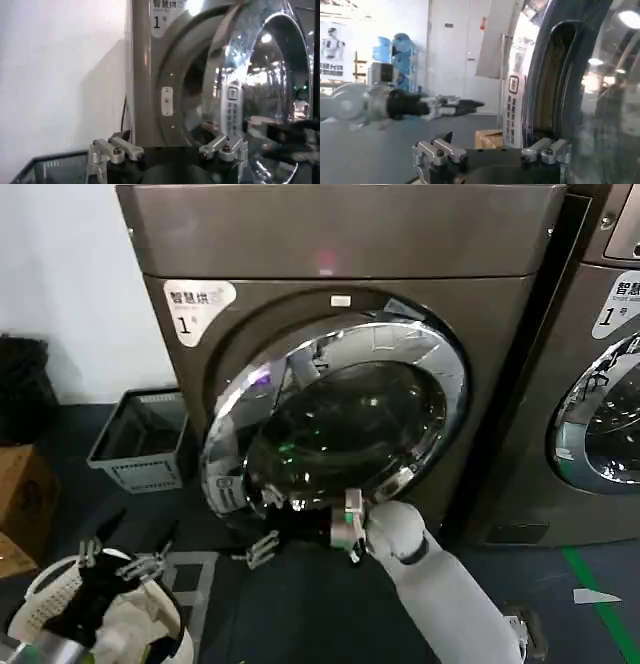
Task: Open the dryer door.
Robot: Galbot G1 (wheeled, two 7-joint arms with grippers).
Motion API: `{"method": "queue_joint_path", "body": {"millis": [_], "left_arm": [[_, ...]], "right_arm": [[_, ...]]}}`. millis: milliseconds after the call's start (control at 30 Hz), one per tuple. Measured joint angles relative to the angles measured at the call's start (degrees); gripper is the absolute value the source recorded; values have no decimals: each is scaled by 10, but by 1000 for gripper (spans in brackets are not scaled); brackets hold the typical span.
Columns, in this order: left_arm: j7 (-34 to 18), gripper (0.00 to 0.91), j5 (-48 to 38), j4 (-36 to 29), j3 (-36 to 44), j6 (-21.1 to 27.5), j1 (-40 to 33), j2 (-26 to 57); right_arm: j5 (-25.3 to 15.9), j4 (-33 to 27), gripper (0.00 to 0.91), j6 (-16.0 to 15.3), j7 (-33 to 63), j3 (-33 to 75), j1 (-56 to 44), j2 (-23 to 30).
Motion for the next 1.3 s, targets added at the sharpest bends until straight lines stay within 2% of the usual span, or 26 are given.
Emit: {"method": "queue_joint_path", "body": {"millis": [267, 633, 1300], "left_arm": [[1, 907, -49, 26, -25, 23, -29, 45], [-9, 907, -99, 52, -15, 55, -72, 99], [-17, 907, -134, 58, 35, 65, -116, 159]], "right_arm": [[34, 9, 907, 3, -38, 12, -11, -29], [34, 10, 907, 36, -100, 26, -27, -57], [31, 9, 907, 56, -197, 47, -51, -90]]}}
